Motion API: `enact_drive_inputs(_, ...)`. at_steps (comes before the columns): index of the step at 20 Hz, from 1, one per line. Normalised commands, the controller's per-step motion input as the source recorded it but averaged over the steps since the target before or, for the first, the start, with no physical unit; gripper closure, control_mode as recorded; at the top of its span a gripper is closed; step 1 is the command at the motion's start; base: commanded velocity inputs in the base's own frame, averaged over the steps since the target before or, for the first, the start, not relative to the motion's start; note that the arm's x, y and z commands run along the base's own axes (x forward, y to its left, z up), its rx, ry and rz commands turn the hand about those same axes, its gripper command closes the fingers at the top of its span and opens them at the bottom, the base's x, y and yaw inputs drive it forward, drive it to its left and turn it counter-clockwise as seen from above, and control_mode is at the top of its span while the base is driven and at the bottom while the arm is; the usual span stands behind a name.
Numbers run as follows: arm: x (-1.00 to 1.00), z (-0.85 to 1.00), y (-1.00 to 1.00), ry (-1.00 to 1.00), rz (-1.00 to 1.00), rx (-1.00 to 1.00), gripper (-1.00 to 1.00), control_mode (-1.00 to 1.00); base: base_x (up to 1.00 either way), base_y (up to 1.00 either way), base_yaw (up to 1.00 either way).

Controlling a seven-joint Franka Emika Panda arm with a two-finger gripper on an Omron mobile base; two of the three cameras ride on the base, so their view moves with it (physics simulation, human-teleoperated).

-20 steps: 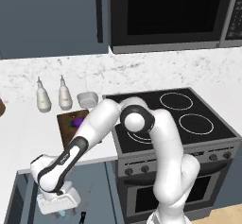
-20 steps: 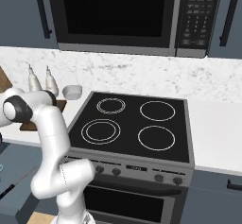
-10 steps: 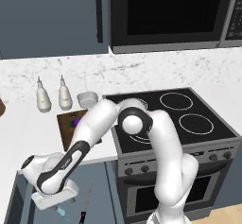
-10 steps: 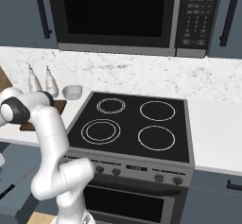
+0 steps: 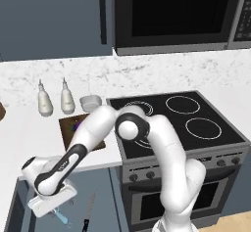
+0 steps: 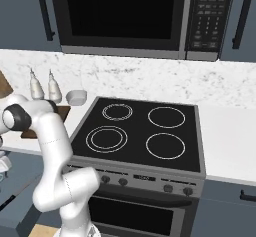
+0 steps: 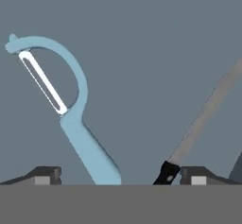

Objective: Place the appropriate cutting tool for cutting the eggplant skin on the cutting board.

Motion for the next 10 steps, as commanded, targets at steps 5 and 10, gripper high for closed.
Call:
enact_drive_inputs(5, 0.1, -0.31, 0.0, 0.21, 0.16, 0.17, -1.0, -1.0, 0.0, 0.0, 0.0)
enact_drive_inputs(10, 0.0, -0.46, 0.0, 0.09, 0.05, 0.08, -1.0, -1.0, 0.0, 0.0, 0.0)
